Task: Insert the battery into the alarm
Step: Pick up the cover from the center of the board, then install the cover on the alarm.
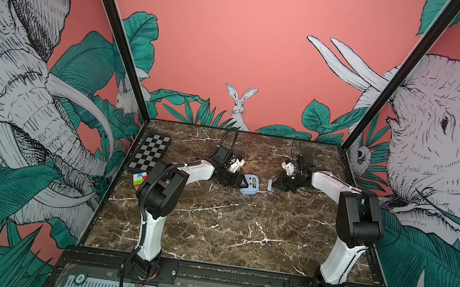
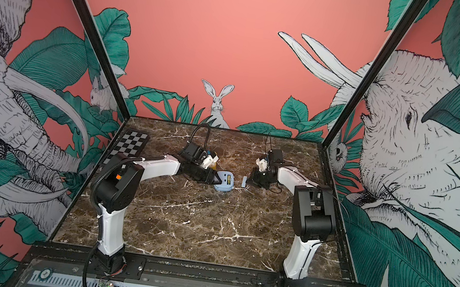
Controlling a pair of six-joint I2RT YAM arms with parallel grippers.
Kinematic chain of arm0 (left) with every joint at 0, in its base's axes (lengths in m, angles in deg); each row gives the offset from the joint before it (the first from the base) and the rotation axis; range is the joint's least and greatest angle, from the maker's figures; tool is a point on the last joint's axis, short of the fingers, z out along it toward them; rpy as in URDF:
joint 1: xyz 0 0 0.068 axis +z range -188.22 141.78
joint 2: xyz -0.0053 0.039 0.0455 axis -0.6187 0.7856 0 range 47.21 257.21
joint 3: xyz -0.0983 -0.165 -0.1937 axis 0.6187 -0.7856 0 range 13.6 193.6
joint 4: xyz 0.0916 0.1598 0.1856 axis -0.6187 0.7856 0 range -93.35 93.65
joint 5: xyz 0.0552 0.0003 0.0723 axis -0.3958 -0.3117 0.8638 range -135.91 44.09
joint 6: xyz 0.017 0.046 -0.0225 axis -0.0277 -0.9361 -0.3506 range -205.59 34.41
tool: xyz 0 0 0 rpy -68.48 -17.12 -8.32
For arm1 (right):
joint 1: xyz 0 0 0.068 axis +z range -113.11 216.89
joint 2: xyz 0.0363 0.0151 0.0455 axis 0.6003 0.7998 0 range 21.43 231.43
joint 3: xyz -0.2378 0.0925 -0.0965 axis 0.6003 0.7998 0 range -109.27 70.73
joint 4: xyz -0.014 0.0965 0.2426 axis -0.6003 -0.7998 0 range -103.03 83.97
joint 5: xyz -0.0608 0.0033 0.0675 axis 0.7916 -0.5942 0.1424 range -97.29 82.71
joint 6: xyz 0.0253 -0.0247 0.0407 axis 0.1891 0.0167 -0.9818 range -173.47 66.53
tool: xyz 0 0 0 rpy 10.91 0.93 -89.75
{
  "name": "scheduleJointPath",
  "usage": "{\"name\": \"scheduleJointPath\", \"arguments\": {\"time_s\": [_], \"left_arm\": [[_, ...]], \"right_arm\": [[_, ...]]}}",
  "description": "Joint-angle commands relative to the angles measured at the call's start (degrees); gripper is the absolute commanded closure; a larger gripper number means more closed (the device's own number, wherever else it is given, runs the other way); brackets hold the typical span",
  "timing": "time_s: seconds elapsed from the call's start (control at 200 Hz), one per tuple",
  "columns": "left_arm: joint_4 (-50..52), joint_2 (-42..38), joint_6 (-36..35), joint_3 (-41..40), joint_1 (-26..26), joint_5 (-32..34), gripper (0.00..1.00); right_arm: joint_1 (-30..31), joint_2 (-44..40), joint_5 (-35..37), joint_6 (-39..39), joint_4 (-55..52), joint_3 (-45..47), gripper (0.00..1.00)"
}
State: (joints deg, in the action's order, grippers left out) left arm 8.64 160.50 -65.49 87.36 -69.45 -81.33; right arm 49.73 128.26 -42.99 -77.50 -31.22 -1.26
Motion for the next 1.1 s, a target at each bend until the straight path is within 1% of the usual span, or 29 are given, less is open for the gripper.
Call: {"name": "scheduleJointPath", "arguments": {"time_s": [0.0,0.015,0.02,0.15,0.31,0.51,0.825,1.095], "left_arm": [[-0.12,-4.29,-0.59,-0.98,-0.3,0.52,0.43],[-0.05,-4.5,-0.84,-1.07,-0.25,0.53,0.44],[0.0,-4.54,-0.93,-1.07,-0.25,1.49,0.44],[2.2,-5.74,-3.81,-0.55,-0.09,6.87,0.45],[3.08,-5.18,-5.66,1.12,0.33,10.23,0.47],[3.42,-2.18,-6.17,4.09,0.37,10.0,0.48],[4.62,-0.2,-7.44,5.11,0.41,9.05,0.49],[5.57,0.5,-7.57,4.82,0.37,8.44,0.49]], "right_arm": [[1.89,0.9,-1.12,-0.31,-1.21,-2.74,1.0],[2.16,1.14,-1.22,-0.24,-1.41,-4.49,1.0],[2.22,1.21,-1.26,-0.23,-1.56,-4.75,1.0],[4.14,3.2,-0.45,1.18,-5.2,-8.87,1.0],[5.87,6.94,1.11,3.92,-12.32,-14.89,1.0],[7.56,10.49,4.45,6.32,-19.62,-20.95,1.0],[8.51,13.59,6.16,7.49,-22.54,-24.98,1.0],[9.17,14.95,6.54,7.03,-23.51,-26.57,1.0]]}}
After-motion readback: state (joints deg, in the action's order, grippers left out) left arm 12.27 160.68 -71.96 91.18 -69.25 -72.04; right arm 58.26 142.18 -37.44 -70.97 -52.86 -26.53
